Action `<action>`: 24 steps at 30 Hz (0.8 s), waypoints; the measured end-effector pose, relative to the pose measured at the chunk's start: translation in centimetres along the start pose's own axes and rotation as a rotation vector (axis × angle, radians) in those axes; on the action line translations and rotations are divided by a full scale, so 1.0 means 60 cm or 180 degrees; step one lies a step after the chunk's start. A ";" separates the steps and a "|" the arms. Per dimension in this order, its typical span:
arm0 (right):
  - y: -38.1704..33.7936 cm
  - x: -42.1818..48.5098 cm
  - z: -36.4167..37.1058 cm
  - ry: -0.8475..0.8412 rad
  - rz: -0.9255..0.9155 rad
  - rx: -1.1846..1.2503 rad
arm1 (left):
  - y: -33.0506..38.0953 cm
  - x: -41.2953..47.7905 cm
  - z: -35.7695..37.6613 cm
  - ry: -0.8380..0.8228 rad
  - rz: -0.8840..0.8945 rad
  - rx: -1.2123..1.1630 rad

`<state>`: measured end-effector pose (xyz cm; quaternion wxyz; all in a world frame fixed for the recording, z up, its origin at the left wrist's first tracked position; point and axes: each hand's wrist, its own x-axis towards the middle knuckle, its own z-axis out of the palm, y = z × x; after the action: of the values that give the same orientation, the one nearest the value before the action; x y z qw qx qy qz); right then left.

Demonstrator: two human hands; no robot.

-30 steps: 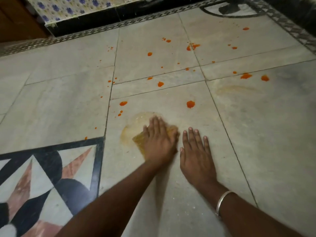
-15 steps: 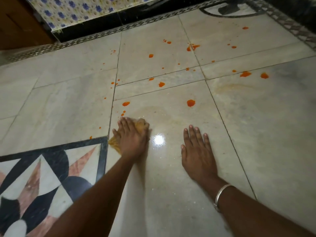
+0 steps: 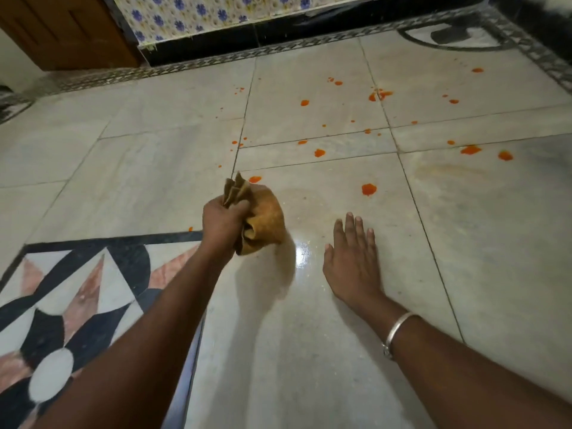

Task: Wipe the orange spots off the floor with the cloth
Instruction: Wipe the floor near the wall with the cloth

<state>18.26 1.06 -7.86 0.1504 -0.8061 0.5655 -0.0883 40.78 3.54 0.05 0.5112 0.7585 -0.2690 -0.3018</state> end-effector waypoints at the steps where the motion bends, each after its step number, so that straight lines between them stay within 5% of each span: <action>1: 0.000 -0.002 -0.001 -0.0022 -0.0004 0.0015 | 0.000 0.003 -0.002 -0.0126 -0.0297 -0.0479; 4: -0.005 -0.004 0.000 -0.0081 -0.0014 0.0060 | -0.031 0.014 -0.015 -0.0041 -0.0680 -0.0734; 8: 0.004 -0.002 0.011 -0.0042 -0.0152 0.0061 | -0.091 0.016 -0.037 0.0675 0.0277 0.1056; 11: 0.011 0.010 0.028 -0.0037 -0.0396 -0.0113 | -0.119 0.016 0.018 -0.0338 0.1476 0.2545; 14: 0.015 0.020 0.059 -0.0208 -0.0602 -0.0325 | -0.152 0.032 0.084 -0.1042 0.1916 0.3780; 21: 0.022 0.009 0.079 0.0048 -0.0622 -0.0380 | -0.179 0.012 0.038 0.0087 0.0630 0.3438; 24: 0.022 0.012 0.082 0.0065 -0.0603 -0.0391 | -0.181 -0.067 0.098 -0.0064 0.0819 0.3570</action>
<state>18.88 0.65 -12.94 0.0859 -0.8627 0.4927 -0.0754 34.89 6.41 -11.12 0.0606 0.8718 -0.4829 -0.0556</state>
